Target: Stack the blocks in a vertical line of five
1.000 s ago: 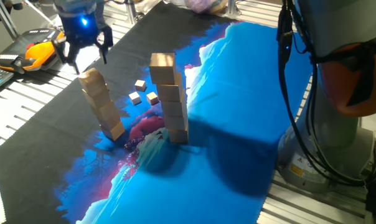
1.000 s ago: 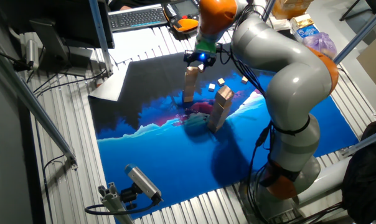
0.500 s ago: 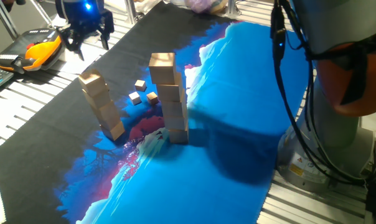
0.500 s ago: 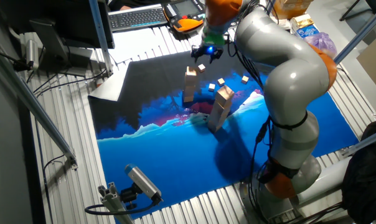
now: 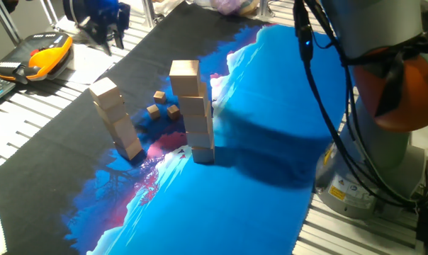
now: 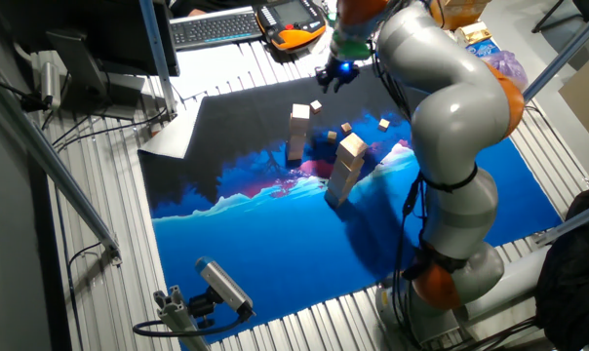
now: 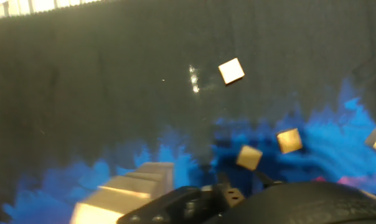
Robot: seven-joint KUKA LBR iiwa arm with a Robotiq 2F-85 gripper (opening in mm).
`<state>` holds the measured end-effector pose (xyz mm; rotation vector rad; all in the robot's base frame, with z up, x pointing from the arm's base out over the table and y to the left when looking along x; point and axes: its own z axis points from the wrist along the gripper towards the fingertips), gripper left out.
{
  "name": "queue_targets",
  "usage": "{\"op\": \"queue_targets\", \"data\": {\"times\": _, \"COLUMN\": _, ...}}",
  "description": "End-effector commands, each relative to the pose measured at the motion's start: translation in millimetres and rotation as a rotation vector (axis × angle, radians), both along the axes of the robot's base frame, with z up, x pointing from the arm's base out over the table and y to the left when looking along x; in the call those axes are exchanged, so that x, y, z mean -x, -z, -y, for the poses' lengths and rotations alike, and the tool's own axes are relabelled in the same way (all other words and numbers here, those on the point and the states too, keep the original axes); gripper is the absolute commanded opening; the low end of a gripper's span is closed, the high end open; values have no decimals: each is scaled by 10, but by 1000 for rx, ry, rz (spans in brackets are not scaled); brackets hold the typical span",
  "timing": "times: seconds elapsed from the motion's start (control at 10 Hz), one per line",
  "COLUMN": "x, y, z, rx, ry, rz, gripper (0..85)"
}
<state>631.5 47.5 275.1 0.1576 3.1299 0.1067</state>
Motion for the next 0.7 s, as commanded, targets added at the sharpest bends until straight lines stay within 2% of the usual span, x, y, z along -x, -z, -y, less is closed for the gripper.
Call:
{"op": "queue_targets", "data": {"times": 0.0, "x": -2, "y": 50, "z": 256, "rx": 4, "ry": -32, "rz": 7, "gripper": 0}}
{"op": "queue_targets", "data": {"times": 0.3, "x": 22, "y": 301, "z": 310, "rx": 16, "ry": -39, "rz": 33, "gripper": 0}}
{"op": "queue_targets", "data": {"times": 0.5, "x": 77, "y": 610, "z": 248, "rx": -6, "ry": -24, "rz": 66, "gripper": 0}}
{"op": "queue_targets", "data": {"times": 0.6, "x": 107, "y": 741, "z": 209, "rx": -2, "ry": -24, "rz": 77, "gripper": 0}}
